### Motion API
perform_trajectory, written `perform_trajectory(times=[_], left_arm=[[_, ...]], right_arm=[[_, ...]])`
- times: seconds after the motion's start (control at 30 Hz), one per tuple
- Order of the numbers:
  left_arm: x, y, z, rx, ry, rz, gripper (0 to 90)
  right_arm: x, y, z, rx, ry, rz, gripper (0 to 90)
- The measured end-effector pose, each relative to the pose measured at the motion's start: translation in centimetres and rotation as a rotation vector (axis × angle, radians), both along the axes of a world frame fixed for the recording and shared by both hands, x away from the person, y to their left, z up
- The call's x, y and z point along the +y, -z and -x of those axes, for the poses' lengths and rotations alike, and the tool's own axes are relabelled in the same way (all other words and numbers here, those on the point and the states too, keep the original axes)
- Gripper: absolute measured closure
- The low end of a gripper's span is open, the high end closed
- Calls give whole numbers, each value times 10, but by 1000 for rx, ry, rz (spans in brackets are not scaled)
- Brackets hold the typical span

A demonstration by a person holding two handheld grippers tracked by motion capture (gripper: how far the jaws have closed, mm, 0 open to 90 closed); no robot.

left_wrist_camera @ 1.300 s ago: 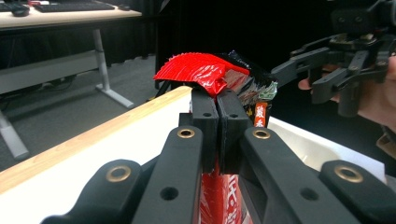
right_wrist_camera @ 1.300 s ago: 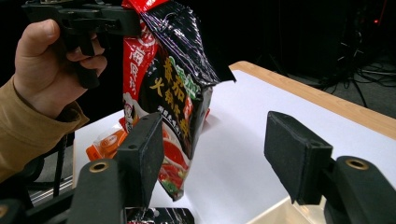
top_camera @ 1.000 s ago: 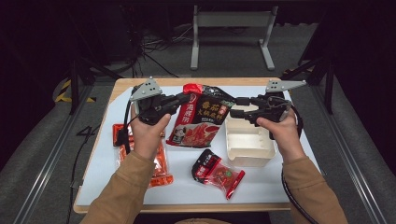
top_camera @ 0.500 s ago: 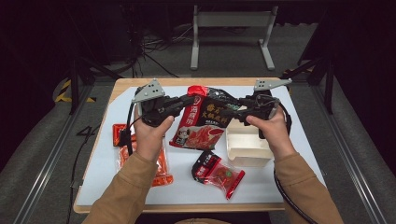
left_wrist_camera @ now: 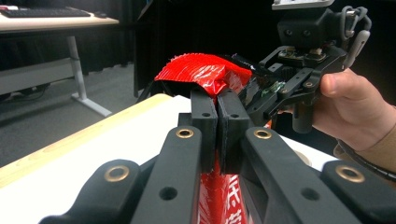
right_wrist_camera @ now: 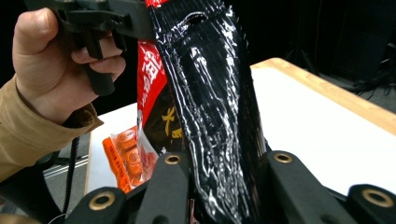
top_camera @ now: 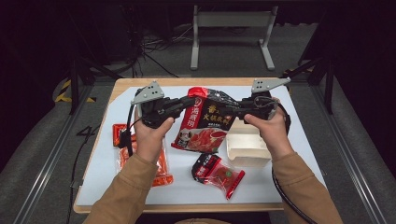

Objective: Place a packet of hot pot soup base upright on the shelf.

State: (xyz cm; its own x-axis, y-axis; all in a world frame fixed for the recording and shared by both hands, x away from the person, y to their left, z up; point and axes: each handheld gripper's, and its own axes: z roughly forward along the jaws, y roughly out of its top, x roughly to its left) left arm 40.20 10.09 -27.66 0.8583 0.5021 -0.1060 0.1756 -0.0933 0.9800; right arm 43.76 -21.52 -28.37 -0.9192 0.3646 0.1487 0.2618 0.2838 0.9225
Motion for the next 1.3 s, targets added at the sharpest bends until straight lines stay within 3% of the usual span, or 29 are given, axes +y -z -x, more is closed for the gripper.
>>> perform_trajectory(times=[0.2, 0.3, 0.4, 0.5, 0.67, 0.87, 0.97, 1.3], left_arm=[[2, 0, 0, 10, -6, -3, 833], [3, 1, -4, 47, -7, 13, 729], [5, 1, -3, 43, -14, -8, 660], [7, 0, -1, 33, -27, -30, 617], [12, 0, -1, 32, -35, -41, 585], [16, 3, 0, 42, -57, -57, 543], [19, 6, -1, 50, -84, -67, 475], [29, 17, -4, 76, -112, -93, 430]], right_arm=[[-1, -12, 2, -39, 17, 23, 790], [0, -20, 3, -61, 37, 50, 797], [0, -27, 3, -78, 62, 84, 799], [-4, -33, 2, -90, 80, 86, 799], [-12, -44, 0, -115, 104, 92, 799], [-22, -59, -5, -167, 153, 141, 798], [-28, -63, -10, -178, 173, 157, 797], [-47, -65, -23, -206, 221, 159, 796]])
